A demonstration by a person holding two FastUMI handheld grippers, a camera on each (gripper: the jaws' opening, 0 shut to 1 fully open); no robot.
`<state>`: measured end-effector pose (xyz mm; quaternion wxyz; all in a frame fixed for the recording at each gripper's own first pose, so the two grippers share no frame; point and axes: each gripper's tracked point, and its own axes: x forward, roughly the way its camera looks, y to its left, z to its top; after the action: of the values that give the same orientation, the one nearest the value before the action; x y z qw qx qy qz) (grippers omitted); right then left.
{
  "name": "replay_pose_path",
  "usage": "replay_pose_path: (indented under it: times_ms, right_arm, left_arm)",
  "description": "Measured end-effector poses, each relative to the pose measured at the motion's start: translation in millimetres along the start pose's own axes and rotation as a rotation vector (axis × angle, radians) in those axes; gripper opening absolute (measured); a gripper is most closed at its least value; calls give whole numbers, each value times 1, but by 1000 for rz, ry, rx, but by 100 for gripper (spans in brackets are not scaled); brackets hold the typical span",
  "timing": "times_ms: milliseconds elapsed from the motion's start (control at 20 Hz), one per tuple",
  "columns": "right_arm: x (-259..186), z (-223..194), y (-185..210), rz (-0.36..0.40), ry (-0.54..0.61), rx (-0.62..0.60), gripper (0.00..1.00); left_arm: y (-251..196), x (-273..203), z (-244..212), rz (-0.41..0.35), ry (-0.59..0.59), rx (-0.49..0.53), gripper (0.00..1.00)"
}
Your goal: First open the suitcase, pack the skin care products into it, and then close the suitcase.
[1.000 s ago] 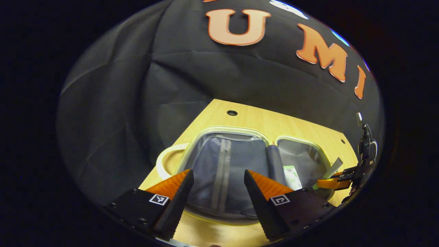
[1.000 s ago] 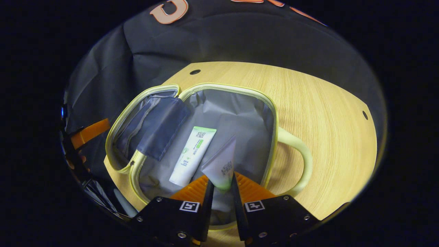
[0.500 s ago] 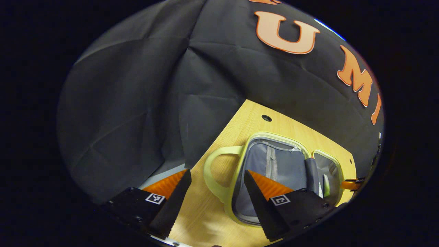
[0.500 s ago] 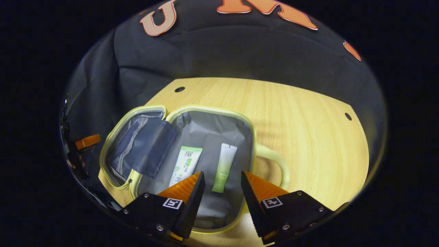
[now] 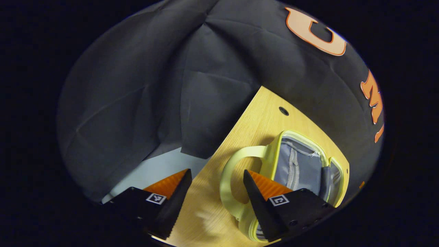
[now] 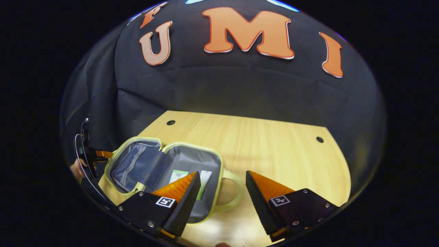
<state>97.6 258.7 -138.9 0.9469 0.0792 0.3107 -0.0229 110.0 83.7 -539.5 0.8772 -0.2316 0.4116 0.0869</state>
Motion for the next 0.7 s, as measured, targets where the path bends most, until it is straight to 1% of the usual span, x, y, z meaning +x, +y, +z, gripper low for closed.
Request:
replay_pose_path:
  times_ms: [50,100,150,200,250,300,350,400,450,550,600,700]
  right_arm:
    - [-11,5,-11,-28,-25,-24,88]
    - [-20,8,-19,-49,-44,-45,88]
    - [-28,10,-27,-70,-59,-62,89]
    - [-33,14,-33,-87,-74,-68,89]
    - [-39,17,-38,-97,-85,-66,89]
    - [-43,20,-43,-109,-97,-58,89]
    - [-47,23,-47,-115,-104,-49,90]
    - [-50,26,-51,-122,-116,-42,90]
    - [-53,29,-54,-125,-131,-37,90]
    - [-58,38,-62,-140,-167,-35,91]
    - [-59,44,-65,-146,-190,-39,91]
    - [-64,56,-68,-140,-232,-57,91]
  left_arm:
    - [-1,7,-2,2,14,10,86]
    - [-2,12,-1,-4,18,19,83]
    - [-5,19,-1,-8,23,25,68]
    - [-3,20,-3,10,37,38,55]
    - [-6,24,-3,1,36,34,43]
    - [-7,25,-2,8,39,40,30]
    - [-6,14,0,5,30,54,17]
    - [-11,10,10,-3,1,66,11]
    - [-17,3,13,-15,-17,90,11]
    - [-27,-17,27,-4,-69,139,11]
    - [-32,-31,38,6,-115,163,10]
    - [-50,-61,54,-5,-191,192,10]
